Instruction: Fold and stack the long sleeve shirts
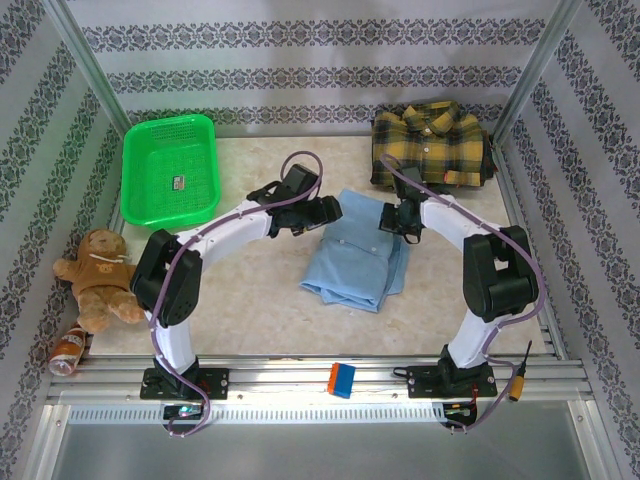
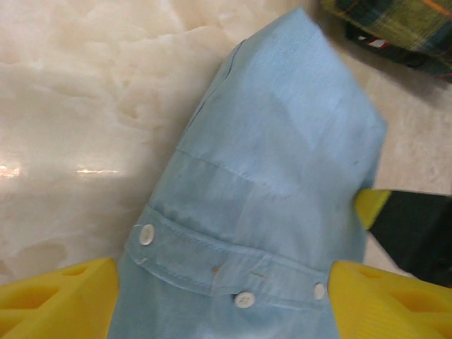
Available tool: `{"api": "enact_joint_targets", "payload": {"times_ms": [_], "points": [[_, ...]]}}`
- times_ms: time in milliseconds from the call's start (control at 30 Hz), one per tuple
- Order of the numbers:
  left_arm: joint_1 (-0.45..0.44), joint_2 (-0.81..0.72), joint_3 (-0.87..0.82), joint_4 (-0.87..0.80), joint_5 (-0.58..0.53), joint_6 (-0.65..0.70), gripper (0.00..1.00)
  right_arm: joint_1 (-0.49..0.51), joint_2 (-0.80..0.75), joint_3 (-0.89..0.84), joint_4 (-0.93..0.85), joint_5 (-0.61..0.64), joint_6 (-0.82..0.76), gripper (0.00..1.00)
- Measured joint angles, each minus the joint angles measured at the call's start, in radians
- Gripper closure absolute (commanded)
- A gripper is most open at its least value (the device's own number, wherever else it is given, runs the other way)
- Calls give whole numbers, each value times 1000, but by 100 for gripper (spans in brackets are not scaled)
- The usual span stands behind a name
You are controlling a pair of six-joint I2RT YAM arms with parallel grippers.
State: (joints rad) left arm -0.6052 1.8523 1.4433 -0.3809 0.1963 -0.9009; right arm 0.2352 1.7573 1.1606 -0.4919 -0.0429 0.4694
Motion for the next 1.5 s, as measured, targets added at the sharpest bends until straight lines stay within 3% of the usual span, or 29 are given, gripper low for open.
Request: {"api": "enact_joint_targets", "payload": {"times_ms": [267,533,867,1033,1200,1300,1400,1500], "points": [[-105,33,34,-1,-58,-56,39,-8,-73,-113,26,44,28,100],[-144,33,-101,5,-122,-98,42,-18,-159,-248,46,102,85,100],[-194,49,-264,132,-161,-114,45,-24,-199,-330,50,135,166,100],[-194,40,-274,158,-174,-106,36,-59,-299,-348,10,132,188,71],[-194,-18,-274,157,-171,-89,29,-85,-484,-322,-61,89,166,62],[-194,-90,-247,129,-171,-71,27,-89,-547,-265,-65,-6,151,64],[-194,-134,-169,94,-166,-42,28,-85,-512,-188,-39,-150,148,79],[-194,-149,-130,101,-124,-14,34,-62,-378,-107,7,-268,151,90]]}}
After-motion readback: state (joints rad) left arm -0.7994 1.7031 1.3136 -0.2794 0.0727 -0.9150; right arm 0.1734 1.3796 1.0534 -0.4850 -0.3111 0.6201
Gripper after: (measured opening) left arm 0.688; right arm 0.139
